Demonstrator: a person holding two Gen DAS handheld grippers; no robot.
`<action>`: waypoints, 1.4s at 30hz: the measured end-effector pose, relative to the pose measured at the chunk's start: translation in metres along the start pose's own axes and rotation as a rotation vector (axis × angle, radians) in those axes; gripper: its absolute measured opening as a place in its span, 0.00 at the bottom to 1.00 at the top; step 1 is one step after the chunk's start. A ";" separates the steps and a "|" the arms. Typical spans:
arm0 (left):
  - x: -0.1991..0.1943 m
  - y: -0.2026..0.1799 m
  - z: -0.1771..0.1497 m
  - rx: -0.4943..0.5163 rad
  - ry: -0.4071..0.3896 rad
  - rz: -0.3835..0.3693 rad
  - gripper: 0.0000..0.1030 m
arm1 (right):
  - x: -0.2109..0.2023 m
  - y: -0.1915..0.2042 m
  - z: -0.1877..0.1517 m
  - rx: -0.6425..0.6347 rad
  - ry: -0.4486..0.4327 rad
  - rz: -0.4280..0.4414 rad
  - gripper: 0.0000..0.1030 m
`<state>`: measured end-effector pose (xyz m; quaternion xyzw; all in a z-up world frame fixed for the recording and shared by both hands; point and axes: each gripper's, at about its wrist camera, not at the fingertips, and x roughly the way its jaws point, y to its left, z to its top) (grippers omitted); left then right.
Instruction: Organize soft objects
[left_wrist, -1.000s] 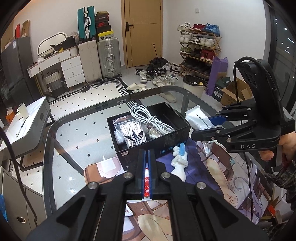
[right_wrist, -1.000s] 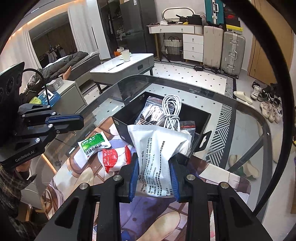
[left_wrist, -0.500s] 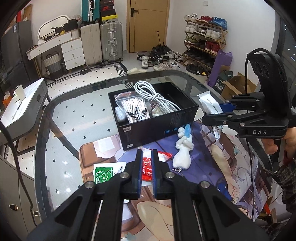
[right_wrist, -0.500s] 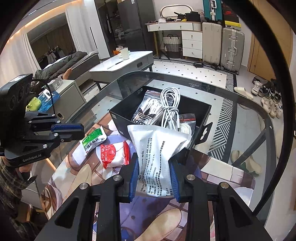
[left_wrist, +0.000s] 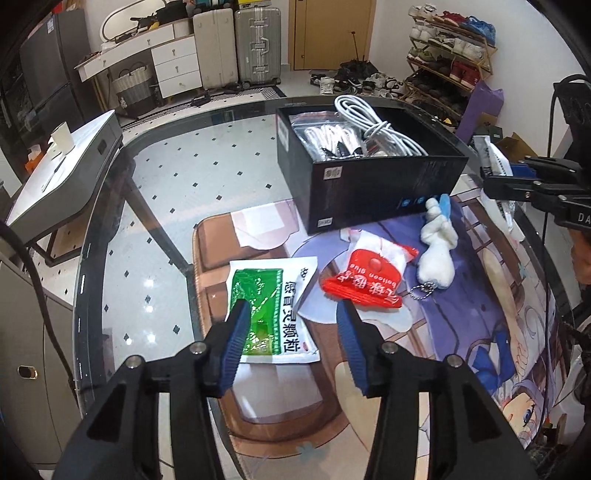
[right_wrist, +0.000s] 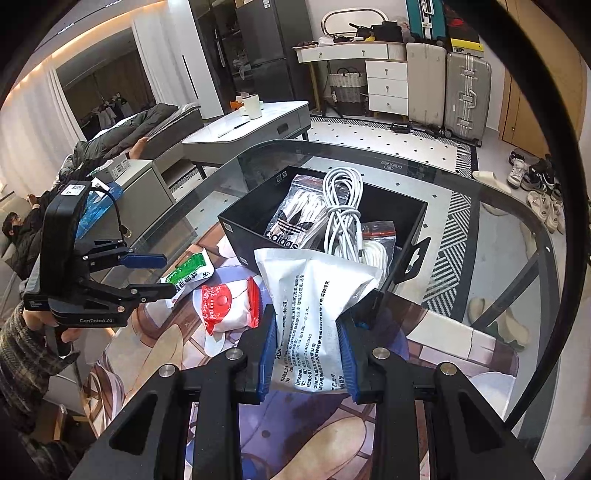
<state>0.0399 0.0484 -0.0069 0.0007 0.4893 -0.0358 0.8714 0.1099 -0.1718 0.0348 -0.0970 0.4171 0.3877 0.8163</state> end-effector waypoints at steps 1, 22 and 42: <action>0.002 0.002 -0.002 -0.004 0.004 0.008 0.50 | 0.000 0.000 0.000 0.001 0.001 0.001 0.30; 0.031 0.010 0.002 0.017 0.031 -0.015 0.68 | -0.001 -0.005 0.014 0.006 -0.017 -0.014 0.30; 0.021 0.007 -0.001 0.028 0.035 -0.084 0.30 | 0.017 0.004 0.040 -0.017 -0.009 -0.007 0.30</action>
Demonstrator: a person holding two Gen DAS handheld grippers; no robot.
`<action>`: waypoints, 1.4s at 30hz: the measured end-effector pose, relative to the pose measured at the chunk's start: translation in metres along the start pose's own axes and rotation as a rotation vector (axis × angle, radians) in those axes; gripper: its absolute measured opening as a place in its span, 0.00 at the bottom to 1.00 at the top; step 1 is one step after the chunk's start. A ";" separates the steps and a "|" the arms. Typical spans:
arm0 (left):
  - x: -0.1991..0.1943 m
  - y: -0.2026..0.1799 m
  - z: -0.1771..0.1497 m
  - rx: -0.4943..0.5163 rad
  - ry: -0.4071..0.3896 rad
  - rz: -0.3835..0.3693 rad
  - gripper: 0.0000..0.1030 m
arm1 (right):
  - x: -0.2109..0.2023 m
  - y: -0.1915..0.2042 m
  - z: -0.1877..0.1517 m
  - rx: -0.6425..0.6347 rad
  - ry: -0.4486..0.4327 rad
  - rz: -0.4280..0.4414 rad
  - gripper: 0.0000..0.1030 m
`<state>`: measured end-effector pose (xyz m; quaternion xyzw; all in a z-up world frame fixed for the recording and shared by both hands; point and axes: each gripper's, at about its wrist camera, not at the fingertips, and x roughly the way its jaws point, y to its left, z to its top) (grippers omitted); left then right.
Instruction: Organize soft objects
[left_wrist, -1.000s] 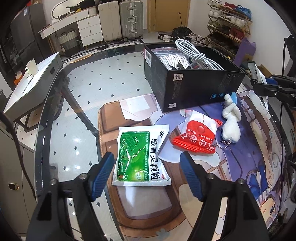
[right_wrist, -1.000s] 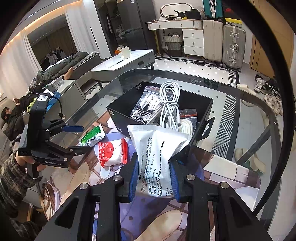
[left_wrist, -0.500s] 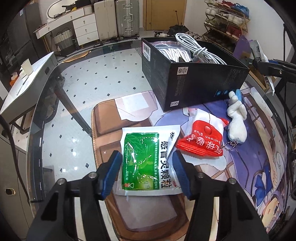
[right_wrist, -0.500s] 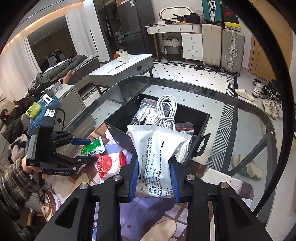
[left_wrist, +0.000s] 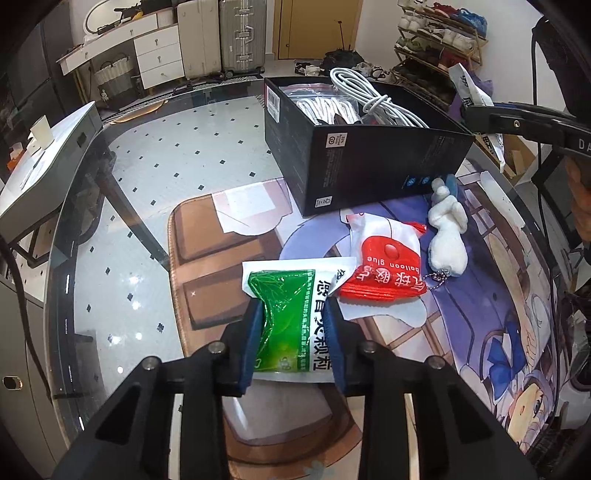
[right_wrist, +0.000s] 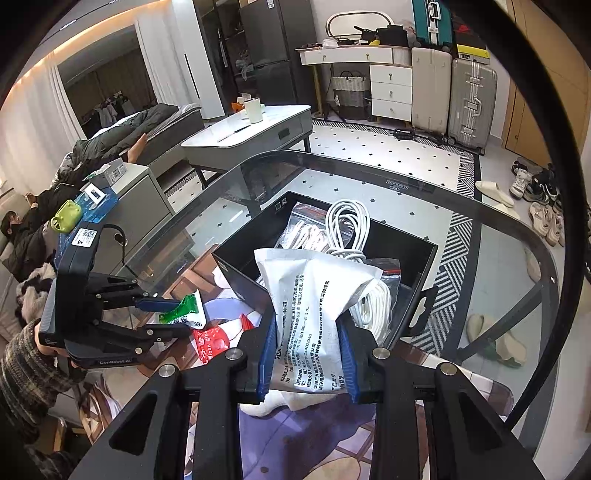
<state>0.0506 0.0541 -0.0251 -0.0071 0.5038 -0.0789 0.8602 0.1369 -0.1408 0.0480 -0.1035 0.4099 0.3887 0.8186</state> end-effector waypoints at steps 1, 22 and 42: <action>-0.002 0.000 -0.001 0.000 -0.003 -0.002 0.30 | 0.000 0.000 0.000 0.001 0.000 -0.001 0.30; -0.044 -0.024 0.033 0.050 -0.099 -0.002 0.30 | 0.002 -0.005 0.008 -0.006 0.013 -0.041 0.30; -0.056 -0.032 0.080 0.085 -0.169 0.000 0.30 | 0.013 -0.011 0.028 -0.003 0.013 -0.042 0.30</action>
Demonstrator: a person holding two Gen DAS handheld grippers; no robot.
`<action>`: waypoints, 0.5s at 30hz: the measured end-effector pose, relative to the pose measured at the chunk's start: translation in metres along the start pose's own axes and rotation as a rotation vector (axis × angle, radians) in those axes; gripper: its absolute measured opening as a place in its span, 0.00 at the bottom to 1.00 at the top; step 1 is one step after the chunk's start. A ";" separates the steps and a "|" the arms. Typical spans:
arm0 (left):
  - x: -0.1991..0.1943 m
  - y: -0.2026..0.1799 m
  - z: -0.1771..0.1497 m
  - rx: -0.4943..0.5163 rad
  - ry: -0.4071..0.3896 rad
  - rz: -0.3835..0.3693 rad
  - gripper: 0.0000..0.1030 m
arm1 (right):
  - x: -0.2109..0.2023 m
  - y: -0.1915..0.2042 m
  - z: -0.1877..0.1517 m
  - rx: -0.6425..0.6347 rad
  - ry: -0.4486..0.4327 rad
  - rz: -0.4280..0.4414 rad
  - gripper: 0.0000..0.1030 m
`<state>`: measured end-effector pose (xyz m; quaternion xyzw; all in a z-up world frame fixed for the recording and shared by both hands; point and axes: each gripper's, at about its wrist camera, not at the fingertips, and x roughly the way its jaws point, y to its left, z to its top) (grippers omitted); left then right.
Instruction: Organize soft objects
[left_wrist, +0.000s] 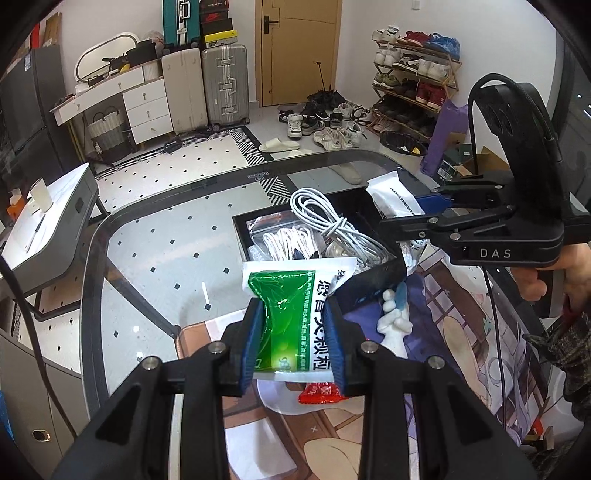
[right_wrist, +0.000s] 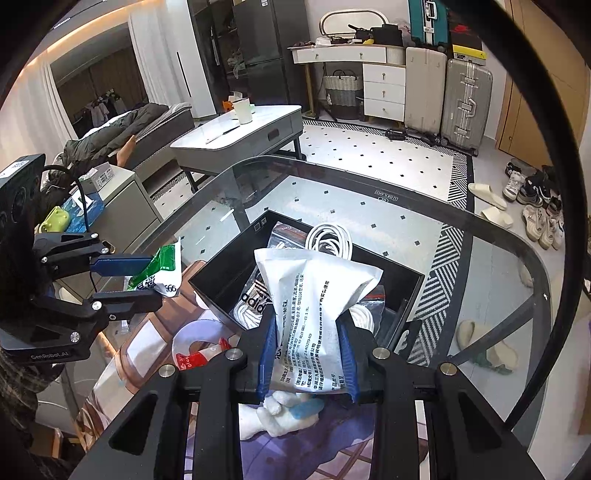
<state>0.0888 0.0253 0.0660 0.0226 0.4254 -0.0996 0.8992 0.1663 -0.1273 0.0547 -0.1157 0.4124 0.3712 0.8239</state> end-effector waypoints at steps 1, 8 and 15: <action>0.001 0.000 0.002 0.003 0.000 0.000 0.30 | 0.001 -0.001 0.001 0.000 0.000 0.000 0.30; 0.012 -0.001 0.016 0.013 -0.008 -0.009 0.30 | 0.009 -0.008 0.009 0.007 0.006 0.003 0.30; 0.027 -0.001 0.027 0.019 -0.005 -0.016 0.30 | 0.020 -0.012 0.014 0.010 0.015 0.011 0.30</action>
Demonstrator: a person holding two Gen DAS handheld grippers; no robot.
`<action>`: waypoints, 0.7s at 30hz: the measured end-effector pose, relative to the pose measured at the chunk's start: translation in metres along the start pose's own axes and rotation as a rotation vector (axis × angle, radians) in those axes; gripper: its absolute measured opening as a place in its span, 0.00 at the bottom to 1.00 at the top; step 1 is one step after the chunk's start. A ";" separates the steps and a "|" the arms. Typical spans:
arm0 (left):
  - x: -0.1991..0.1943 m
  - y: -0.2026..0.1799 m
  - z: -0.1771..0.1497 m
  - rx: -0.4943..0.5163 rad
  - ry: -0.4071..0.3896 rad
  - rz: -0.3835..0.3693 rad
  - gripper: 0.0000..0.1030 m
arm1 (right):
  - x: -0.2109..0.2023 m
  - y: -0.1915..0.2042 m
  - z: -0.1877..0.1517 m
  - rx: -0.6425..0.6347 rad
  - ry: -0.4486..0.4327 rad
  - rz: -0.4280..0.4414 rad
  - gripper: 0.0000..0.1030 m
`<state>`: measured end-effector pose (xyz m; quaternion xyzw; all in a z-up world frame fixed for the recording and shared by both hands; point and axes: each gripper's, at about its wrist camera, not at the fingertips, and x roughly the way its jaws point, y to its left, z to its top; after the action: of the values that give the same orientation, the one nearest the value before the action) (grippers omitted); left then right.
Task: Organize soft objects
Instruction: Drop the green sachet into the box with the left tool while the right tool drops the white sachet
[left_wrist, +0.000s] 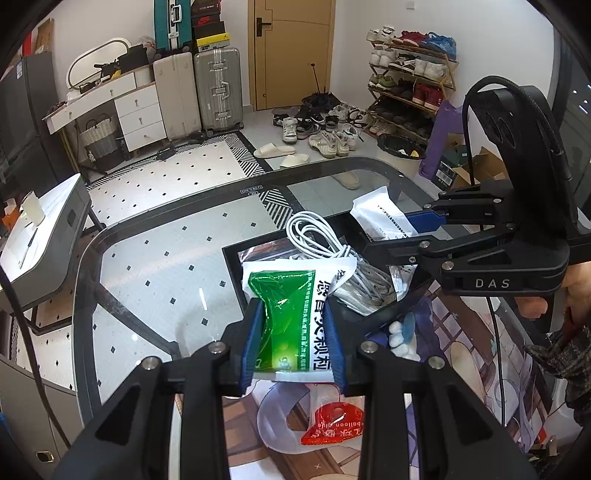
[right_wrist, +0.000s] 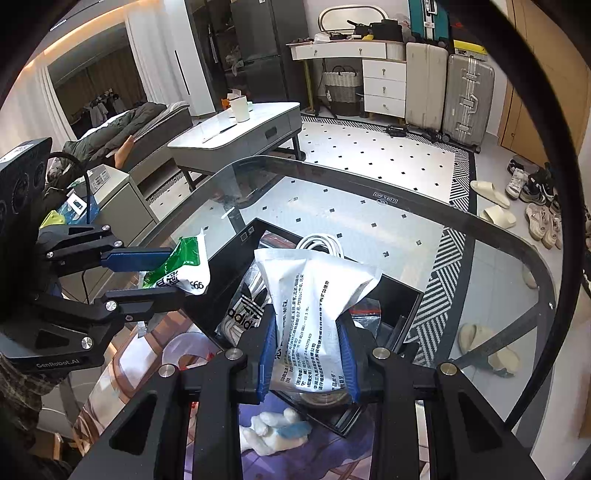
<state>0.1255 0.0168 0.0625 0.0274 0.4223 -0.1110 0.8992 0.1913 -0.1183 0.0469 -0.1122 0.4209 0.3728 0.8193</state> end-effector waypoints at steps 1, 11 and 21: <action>0.002 0.000 0.001 0.001 0.003 -0.003 0.30 | 0.002 -0.001 0.000 0.001 0.002 0.001 0.30; 0.023 0.003 0.010 0.003 0.021 -0.022 0.30 | 0.018 -0.008 0.004 0.015 0.020 0.017 0.30; 0.041 0.001 0.012 0.010 0.054 -0.038 0.30 | 0.032 -0.010 0.008 0.019 0.040 0.020 0.30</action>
<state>0.1607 0.0091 0.0387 0.0266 0.4462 -0.1295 0.8851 0.2145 -0.1051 0.0258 -0.1078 0.4416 0.3746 0.8081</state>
